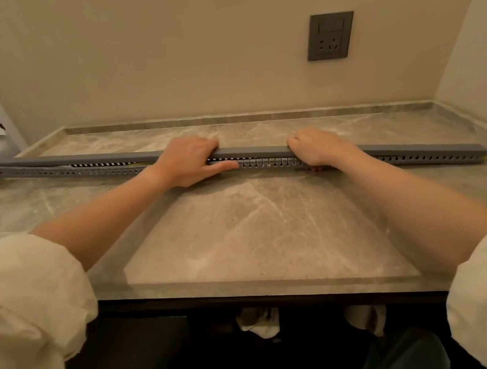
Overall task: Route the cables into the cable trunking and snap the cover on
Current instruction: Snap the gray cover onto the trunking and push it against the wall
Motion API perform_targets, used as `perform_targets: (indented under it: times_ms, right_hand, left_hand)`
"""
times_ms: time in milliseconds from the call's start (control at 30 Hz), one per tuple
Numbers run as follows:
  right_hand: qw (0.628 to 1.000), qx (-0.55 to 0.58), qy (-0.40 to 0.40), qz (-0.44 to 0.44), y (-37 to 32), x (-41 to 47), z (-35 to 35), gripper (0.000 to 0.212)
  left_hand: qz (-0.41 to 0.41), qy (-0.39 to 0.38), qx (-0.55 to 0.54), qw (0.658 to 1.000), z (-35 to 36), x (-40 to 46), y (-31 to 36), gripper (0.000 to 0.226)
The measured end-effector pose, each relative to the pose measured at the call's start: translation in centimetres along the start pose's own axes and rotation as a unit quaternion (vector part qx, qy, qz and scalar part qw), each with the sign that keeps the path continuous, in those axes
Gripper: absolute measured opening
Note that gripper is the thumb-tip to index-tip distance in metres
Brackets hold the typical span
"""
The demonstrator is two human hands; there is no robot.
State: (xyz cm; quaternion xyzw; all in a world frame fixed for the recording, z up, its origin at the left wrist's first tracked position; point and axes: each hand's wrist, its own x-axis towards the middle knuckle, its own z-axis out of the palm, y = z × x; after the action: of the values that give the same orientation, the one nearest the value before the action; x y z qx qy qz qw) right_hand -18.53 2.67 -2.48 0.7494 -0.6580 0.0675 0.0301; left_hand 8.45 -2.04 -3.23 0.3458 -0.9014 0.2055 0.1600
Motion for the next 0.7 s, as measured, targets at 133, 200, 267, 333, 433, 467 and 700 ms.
perform_targets:
  times_ms: [133,200,267,333,433,467,700]
  right_hand:
    - [1.0,0.01,-0.011,0.017,0.0,0.3,-0.2,0.031]
    - [0.999,0.025,-0.003,0.033,0.2,0.3,-0.2,0.033]
    - [0.999,0.029,0.001,0.045,0.1,0.2,-0.4,0.034]
    - [0.998,0.01,0.005,0.055,-0.2,0.1,-0.4,0.034]
    - [0.997,-0.011,0.042,0.064,-0.5,0.0,-0.4,0.035]
    - [0.997,-0.002,0.055,0.059,-0.7,0.1,-0.5,0.036]
    - [0.992,0.096,0.002,-0.078,-6.9,2.3,0.2,0.04]
  left_hand:
    - [-0.068,-0.028,-0.061,0.995,-1.6,-2.8,-4.0,0.072]
    - [-0.087,-0.051,-0.097,0.99,-2.3,-3.7,-5.2,0.064]
    - [-0.089,-0.083,-0.113,0.986,-2.8,-4.3,-5.6,0.048]
    - [-0.1,-0.095,-0.134,0.981,-3.0,-4.5,-5.6,0.043]
    - [-0.133,-0.081,-0.178,0.972,-3.0,-4.4,-5.5,0.04]
    - [-0.135,-0.084,-0.191,0.969,-3.0,-4.3,-5.5,0.038]
    - [-0.138,-0.087,-0.217,0.962,-2.6,-3.9,-5.5,0.042]
